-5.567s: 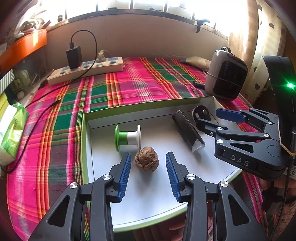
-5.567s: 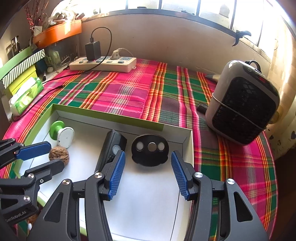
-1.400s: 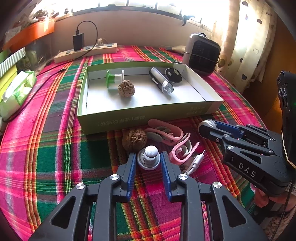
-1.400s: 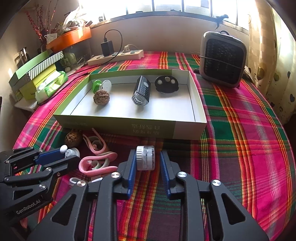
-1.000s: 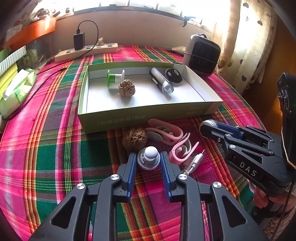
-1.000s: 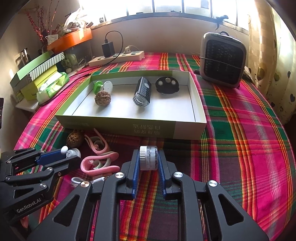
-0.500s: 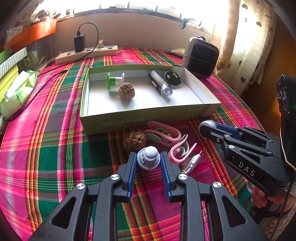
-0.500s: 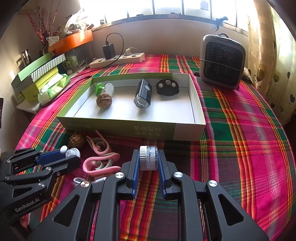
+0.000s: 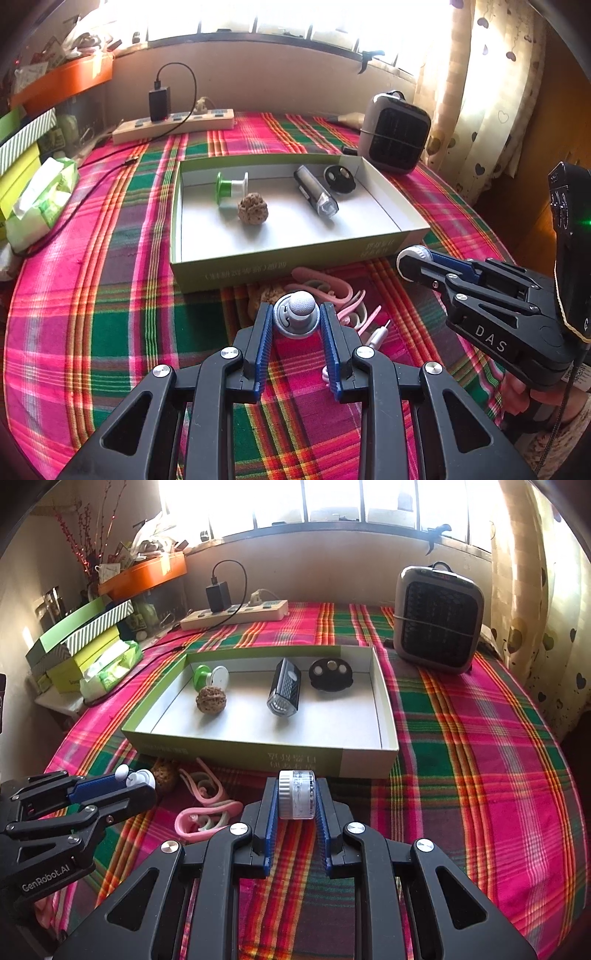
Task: Organize objects
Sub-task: 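Carry the jar with the right tool while the left tool carries the white cap into the box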
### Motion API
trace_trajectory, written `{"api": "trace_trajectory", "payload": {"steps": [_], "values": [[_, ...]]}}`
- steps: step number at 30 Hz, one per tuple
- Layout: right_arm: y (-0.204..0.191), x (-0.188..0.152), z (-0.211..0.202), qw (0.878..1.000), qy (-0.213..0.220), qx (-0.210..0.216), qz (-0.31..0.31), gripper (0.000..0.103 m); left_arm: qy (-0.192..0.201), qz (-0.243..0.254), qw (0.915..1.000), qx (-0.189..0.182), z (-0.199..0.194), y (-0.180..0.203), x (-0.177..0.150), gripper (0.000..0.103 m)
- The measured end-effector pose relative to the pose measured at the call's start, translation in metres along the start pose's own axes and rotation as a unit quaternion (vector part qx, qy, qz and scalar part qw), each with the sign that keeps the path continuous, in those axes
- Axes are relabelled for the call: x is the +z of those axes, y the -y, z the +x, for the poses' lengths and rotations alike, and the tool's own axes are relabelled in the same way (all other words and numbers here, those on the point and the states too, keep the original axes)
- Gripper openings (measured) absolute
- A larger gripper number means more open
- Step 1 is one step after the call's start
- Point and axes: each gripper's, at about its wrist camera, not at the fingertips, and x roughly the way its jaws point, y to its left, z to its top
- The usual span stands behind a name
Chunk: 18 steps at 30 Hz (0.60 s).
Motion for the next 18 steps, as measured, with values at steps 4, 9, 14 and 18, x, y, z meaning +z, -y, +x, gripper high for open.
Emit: {"api": "trace_trajectory", "payload": {"steps": [4, 9, 14, 18], "values": [[0.001, 0.005, -0.001, 1.0, 0.004, -0.001, -0.002, 0.02, 0.005, -0.001, 1.0, 0.002, -0.002, -0.003, 0.005, 0.024], [0.002, 0.013, -0.001, 1.0, 0.008, -0.002, -0.004, 0.02, 0.011, 0.0, 0.9999, 0.003, -0.001, -0.005, 0.015, 0.024], [0.003, 0.022, 0.002, 1.0, 0.012, -0.005, -0.008, 0.02, 0.012, 0.002, 0.9999, 0.004, 0.003, -0.008, 0.023, 0.024], [0.003, 0.029, 0.005, 1.0, 0.013, -0.006, -0.011, 0.02, 0.012, 0.001, 0.9999, 0.004, 0.008, -0.011, 0.031, 0.024]]}}
